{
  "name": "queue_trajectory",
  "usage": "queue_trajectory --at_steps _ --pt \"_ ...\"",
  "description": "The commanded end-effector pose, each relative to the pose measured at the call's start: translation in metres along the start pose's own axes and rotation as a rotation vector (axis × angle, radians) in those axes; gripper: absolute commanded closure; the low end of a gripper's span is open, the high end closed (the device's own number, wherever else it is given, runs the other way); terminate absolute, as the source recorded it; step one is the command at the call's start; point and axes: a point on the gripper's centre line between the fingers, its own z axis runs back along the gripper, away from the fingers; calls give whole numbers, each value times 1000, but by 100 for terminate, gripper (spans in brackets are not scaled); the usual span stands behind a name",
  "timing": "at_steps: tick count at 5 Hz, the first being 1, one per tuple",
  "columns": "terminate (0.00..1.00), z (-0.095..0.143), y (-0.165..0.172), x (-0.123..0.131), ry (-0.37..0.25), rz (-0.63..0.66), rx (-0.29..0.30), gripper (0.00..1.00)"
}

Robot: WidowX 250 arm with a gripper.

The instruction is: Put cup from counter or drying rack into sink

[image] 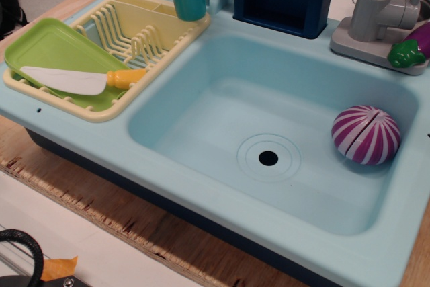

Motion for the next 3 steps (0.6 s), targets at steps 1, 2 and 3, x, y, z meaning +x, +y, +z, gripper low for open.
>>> queue_trajectory --at_steps 1,2,3 --pt "0 0 0 0 0 0 0 0" --pt "0 -6 8 -3 -98 8 -20 0" --pt "0 -11 13 -2 -115 8 -19 0"
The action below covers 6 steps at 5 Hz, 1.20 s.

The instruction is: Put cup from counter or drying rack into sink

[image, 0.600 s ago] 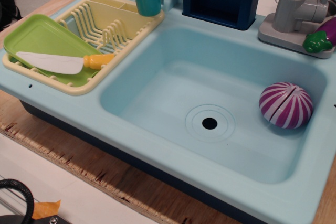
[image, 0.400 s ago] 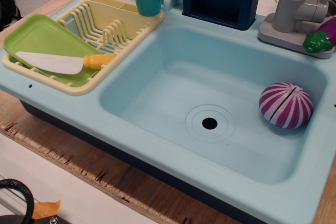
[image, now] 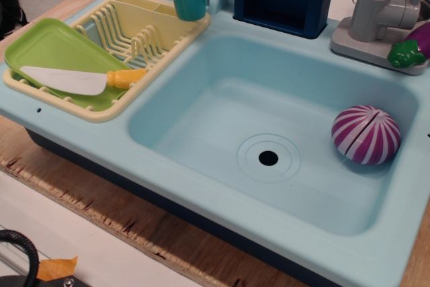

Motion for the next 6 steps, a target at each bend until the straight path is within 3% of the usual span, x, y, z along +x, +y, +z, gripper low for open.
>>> queue_trajectory --at_steps 1,2,4,6 --pt "0 9 5 4 -54 -22 24 0" --pt "0 8 7 10 -56 -32 38 0" --pt "0 1 2 24 -63 -74 9 0" --pt "0 -5 -9 20 -47 -82 -29 0"
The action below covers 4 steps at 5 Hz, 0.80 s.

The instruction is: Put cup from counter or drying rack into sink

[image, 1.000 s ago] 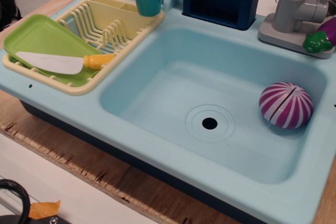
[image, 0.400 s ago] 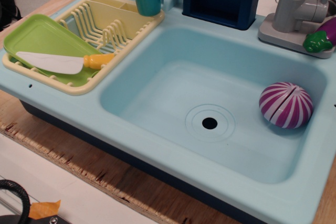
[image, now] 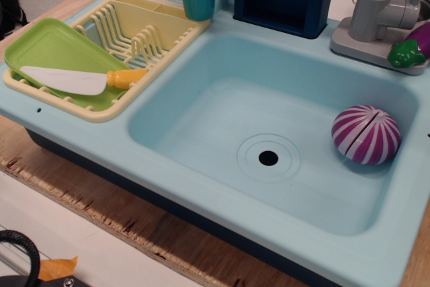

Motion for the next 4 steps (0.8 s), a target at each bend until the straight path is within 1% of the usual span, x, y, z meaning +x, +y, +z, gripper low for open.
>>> queue_trajectory --at_steps 1,2,3,4 --pt "0 4 -3 2 -29 -10 -5 0" --pt "0 -17 -2 2 70 13 -50 0" --pt "0 -38 -4 0 112 9 -97 0" --pt "0 -38 -4 -4 133 22 -95 100"
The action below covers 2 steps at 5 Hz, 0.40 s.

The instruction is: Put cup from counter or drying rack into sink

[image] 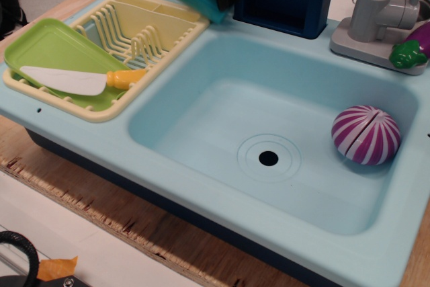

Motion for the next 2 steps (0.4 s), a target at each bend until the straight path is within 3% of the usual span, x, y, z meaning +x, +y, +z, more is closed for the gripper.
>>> queue_trajectory --at_steps 1,2 --pt "0 9 -3 -14 16 17 8 100" --pt "0 26 -15 -34 -8 60 19 100"
